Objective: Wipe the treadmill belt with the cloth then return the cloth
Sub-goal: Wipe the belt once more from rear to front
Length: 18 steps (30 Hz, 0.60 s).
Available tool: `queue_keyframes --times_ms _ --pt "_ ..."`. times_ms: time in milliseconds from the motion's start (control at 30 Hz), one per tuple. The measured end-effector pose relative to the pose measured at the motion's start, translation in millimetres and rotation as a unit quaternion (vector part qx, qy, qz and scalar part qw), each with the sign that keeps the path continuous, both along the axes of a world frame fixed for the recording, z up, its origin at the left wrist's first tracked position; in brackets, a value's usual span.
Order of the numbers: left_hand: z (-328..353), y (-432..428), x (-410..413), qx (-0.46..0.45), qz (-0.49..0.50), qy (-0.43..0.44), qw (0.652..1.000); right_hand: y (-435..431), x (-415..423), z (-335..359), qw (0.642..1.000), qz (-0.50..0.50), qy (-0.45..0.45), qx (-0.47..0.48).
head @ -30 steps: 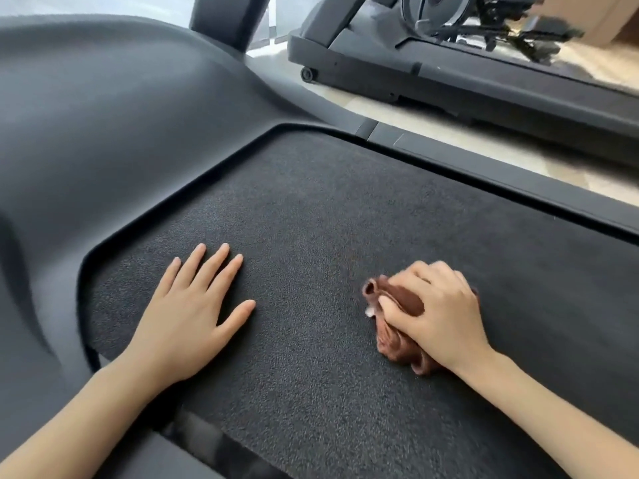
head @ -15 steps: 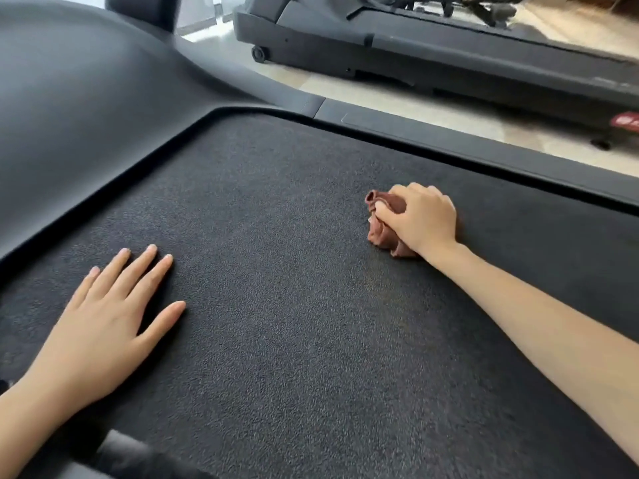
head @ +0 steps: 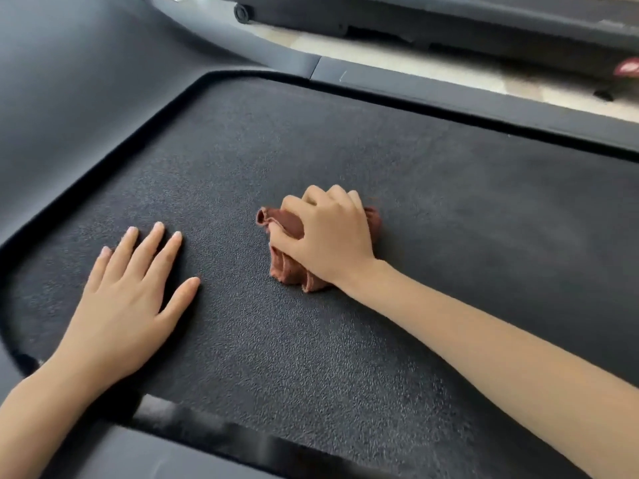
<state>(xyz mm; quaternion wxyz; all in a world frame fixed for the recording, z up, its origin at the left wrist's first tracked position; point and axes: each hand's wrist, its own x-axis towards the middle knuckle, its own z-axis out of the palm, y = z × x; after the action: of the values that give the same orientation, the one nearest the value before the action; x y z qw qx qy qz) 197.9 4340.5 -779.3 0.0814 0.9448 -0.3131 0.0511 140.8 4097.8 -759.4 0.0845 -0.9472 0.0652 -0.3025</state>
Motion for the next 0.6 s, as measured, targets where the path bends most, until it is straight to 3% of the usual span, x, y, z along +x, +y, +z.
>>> queue_keyframes --times_ms 167,333,433,600 --pt "-5 4 -3 0.008 -0.027 0.000 1.000 37 -82 4 0.999 0.038 0.037 0.009" --pt "-13 4 -9 0.007 -0.081 0.009 0.997 63 -149 7 0.996 -0.021 0.084 0.018" --pt "-6 4 -23 -0.029 -0.095 0.035 0.994 65 -185 18 0.985 -0.101 0.121 0.066" --pt "11 -20 -77 -0.077 -0.227 0.061 0.969 28 -293 52 0.939 -0.291 0.144 0.116"
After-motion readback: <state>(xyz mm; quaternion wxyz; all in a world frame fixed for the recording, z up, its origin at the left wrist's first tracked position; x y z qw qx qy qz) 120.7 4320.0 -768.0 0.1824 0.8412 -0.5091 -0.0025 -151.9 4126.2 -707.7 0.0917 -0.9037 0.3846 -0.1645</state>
